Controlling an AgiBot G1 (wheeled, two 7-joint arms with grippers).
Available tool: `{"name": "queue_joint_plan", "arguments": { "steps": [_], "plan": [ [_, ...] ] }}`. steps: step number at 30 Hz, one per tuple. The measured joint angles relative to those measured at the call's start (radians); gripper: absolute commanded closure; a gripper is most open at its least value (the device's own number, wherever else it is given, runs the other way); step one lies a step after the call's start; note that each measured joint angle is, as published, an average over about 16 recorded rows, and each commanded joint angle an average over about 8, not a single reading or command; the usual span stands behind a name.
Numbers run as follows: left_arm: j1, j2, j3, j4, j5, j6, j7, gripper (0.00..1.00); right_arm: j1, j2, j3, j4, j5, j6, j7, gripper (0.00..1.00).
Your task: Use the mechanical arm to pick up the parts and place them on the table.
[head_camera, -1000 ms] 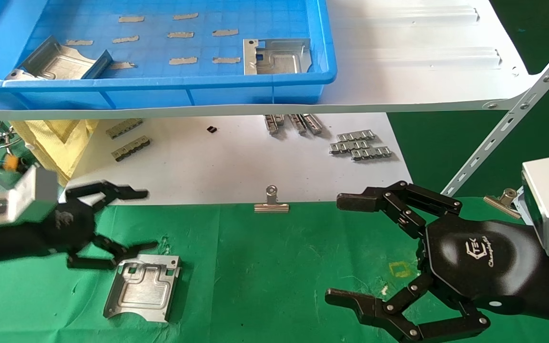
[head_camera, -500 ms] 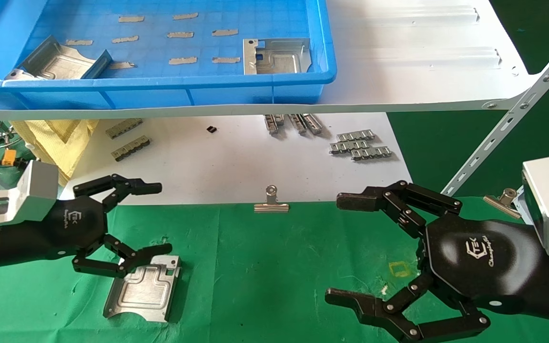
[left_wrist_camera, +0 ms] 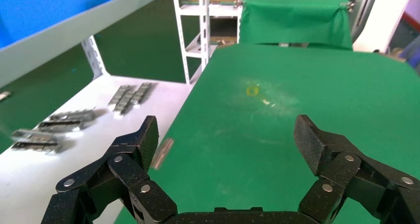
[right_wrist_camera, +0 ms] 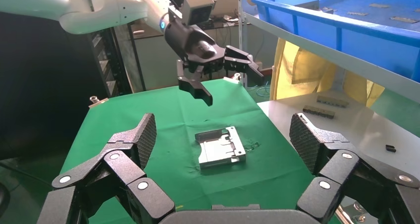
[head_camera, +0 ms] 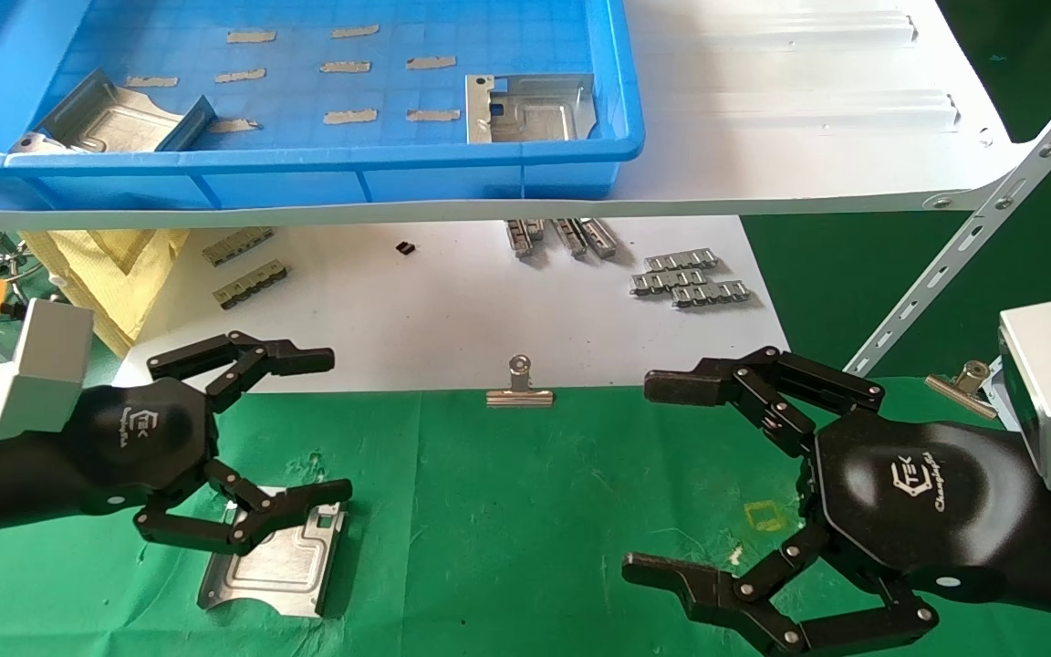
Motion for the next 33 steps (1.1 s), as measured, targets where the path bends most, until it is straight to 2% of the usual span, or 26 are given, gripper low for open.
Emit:
{"name": "queue_joint_plan", "arguments": {
  "steps": [23,33],
  "plan": [
    [0.203,-0.057,-0.206,-0.382,-0.08,-0.044,-0.254,0.0,0.0,0.0,0.0,0.0,0.0,0.0,0.0,0.0],
    [0.253,-0.072,-0.256,-0.476,-0.1,-0.055,-0.31,0.0,0.0,0.0,0.0,0.0,0.0,0.0,0.0,0.0]
  ]
}}
